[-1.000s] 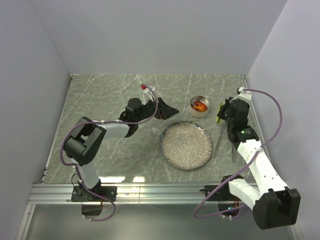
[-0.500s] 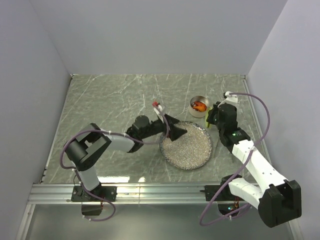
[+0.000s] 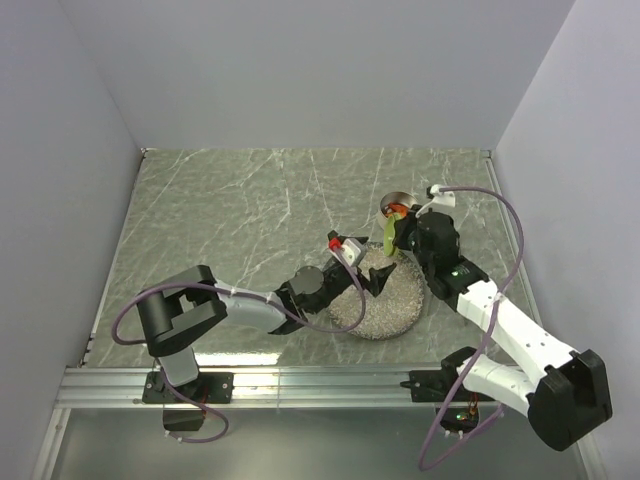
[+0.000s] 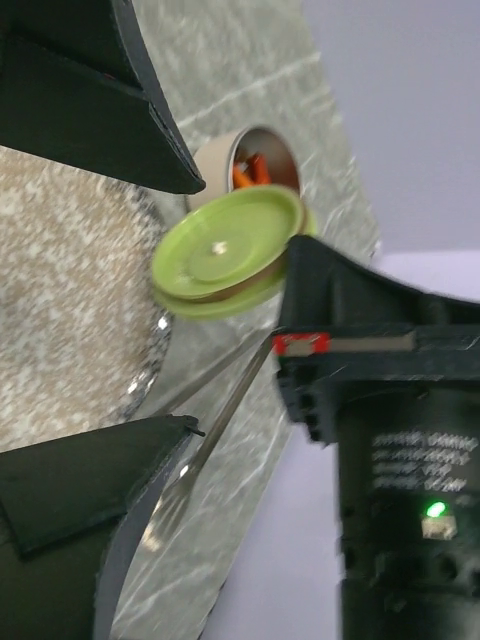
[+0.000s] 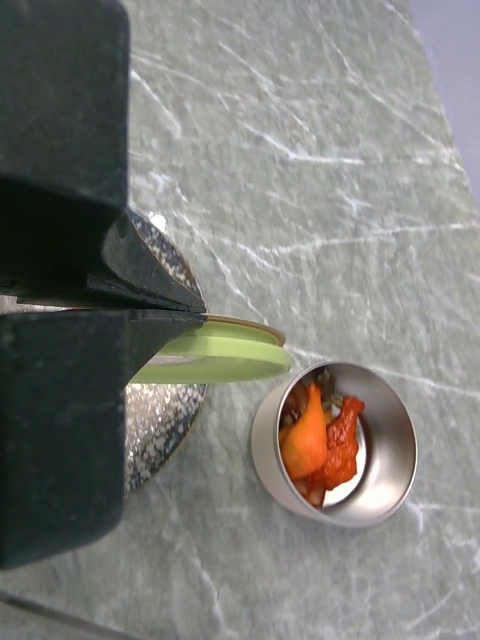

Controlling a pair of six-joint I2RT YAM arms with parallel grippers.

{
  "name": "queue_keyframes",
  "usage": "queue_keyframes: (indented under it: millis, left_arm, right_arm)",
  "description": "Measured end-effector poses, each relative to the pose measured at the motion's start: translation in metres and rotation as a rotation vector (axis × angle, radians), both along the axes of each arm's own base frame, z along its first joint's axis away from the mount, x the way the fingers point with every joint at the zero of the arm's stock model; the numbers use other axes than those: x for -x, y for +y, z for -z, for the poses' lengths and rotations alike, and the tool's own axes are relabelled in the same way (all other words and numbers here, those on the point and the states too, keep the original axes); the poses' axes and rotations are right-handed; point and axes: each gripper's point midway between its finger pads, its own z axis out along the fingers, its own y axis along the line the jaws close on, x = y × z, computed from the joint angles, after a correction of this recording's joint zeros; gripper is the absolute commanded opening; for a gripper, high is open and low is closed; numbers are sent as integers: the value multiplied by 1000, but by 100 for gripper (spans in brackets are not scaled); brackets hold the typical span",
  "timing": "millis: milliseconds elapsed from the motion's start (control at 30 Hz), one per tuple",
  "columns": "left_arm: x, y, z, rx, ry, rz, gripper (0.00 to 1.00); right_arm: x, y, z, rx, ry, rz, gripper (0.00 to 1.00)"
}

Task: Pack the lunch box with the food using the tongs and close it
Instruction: Pass the lid of the lunch box from the right arm to the left

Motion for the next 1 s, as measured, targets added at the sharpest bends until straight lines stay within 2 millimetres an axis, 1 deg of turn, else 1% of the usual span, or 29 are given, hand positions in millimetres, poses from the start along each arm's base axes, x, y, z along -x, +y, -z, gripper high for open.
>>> queue_keyframes:
  millis: [133,200,300,433,500,567,667,700,733,800,833,900,933,967,1000]
  left_arm:
    - [-11,-2,-6,-16,-43,-79,99]
    - [-15,-7,-6,-26,-57,-109,99]
    - [-18,-11,3,-59,-70,-139,99]
    - [-22,-11,16,-103,-77,-175,98]
    - [-26,-12,19,-116,-84,-196,98]
    - [-30,-13,20,-126,-92,-219,95]
    - [-33,-15,20,-133,-105,-244,86]
    - [-33,-16,19,-134,-110,-248,81]
    - [-33,-16,18,-130,-113,-252,73]
    - [-35,-17,17,-129,-117,-259,64]
    - [-35,-17,16,-128,-119,-264,50]
    - [-37,-16,15,-129,-119,-276,34]
    - [-38,-15,15,-133,-119,-283,18]
    - [-39,-14,15,-136,-119,-298,10]
    - [-41,-13,15,-140,-120,-309,0]
  right_arm:
    - [4,10,-6,-12,-19,-19,0]
    - [7,15,-9,-17,-28,-27,0]
    - [12,20,-17,-25,-49,-42,0]
    - [19,24,-33,-48,-92,-58,0]
    - [22,26,-41,-61,-112,-63,0]
    - [25,30,-44,-66,-122,-73,0]
    - [28,35,-46,-69,-126,-90,0]
    - [29,37,-46,-70,-125,-95,0]
    - [30,38,-46,-70,-125,-99,0]
    - [30,39,-46,-71,-125,-103,0]
    - [31,40,-46,-71,-125,-105,0]
    - [31,41,-46,-71,-125,-108,0]
    - [31,41,-47,-74,-128,-105,0]
    - [30,40,-47,-74,-131,-101,0]
    - [30,39,-48,-72,-136,-93,0]
